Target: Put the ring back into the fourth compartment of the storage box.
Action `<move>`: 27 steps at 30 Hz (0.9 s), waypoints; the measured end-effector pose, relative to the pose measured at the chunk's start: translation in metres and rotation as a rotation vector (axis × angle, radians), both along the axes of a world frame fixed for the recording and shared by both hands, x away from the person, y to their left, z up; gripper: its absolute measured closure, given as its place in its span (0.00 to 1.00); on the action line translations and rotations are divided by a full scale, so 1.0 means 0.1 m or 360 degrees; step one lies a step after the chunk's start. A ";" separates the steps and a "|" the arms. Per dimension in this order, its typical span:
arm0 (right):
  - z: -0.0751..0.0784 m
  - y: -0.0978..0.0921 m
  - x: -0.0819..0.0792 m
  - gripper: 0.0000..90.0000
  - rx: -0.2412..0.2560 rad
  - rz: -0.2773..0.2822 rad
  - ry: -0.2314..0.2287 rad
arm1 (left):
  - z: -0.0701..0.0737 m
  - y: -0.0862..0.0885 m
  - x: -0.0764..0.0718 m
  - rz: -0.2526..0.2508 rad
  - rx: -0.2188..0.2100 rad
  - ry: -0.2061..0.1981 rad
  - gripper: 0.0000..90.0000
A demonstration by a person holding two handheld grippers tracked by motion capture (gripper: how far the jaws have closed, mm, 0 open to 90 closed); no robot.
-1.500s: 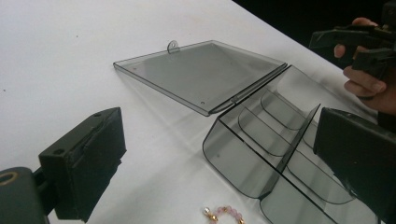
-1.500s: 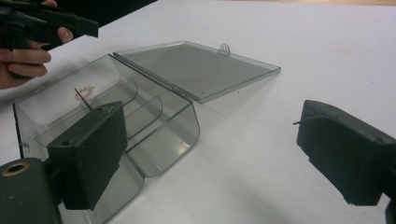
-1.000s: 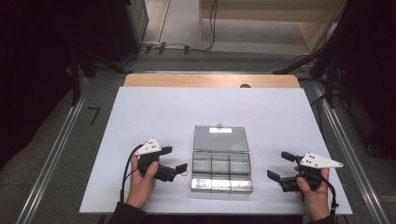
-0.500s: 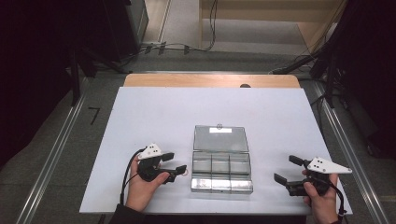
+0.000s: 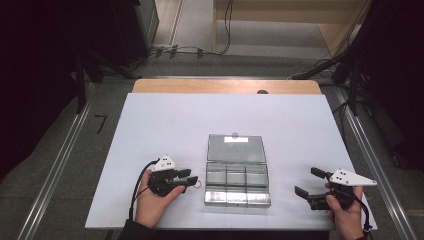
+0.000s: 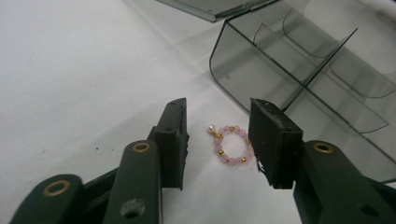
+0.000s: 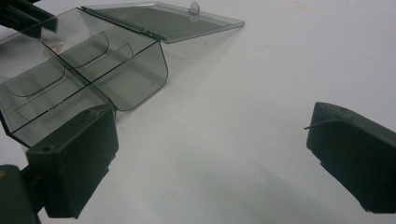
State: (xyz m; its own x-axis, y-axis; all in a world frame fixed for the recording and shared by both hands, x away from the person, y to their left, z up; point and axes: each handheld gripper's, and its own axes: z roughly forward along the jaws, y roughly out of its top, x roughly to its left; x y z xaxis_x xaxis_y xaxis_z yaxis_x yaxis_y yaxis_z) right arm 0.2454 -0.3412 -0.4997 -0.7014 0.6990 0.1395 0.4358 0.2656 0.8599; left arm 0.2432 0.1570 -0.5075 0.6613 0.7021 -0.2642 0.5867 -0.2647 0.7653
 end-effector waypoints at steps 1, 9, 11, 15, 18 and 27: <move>0.00 0.00 0.00 0.01 0.0001 0.0000 0.0000 | -0.01 -0.01 0.00 -0.0006 0.0012 0.0007 0.65; -0.01 0.00 0.01 0.01 0.0000 0.0004 0.0001 | -0.03 -0.04 0.00 -0.0033 0.0086 0.0024 0.73; -0.01 0.00 0.02 0.01 -0.0007 0.0004 0.0001 | -0.04 -0.05 0.00 -0.0045 0.0108 0.0022 0.75; -0.02 0.00 0.02 0.01 -0.0005 0.0003 0.0007 | -0.03 -0.08 -0.01 -0.0040 0.0149 -0.0007 0.78; -0.02 0.01 0.02 0.01 -0.0010 -0.0001 0.0009 | -0.03 -0.11 -0.03 -0.0043 0.0204 -0.0045 0.80; -0.03 0.01 0.03 0.01 -0.0015 -0.0005 0.0013 | -0.03 -0.12 -0.03 -0.0023 0.0260 -0.0077 0.94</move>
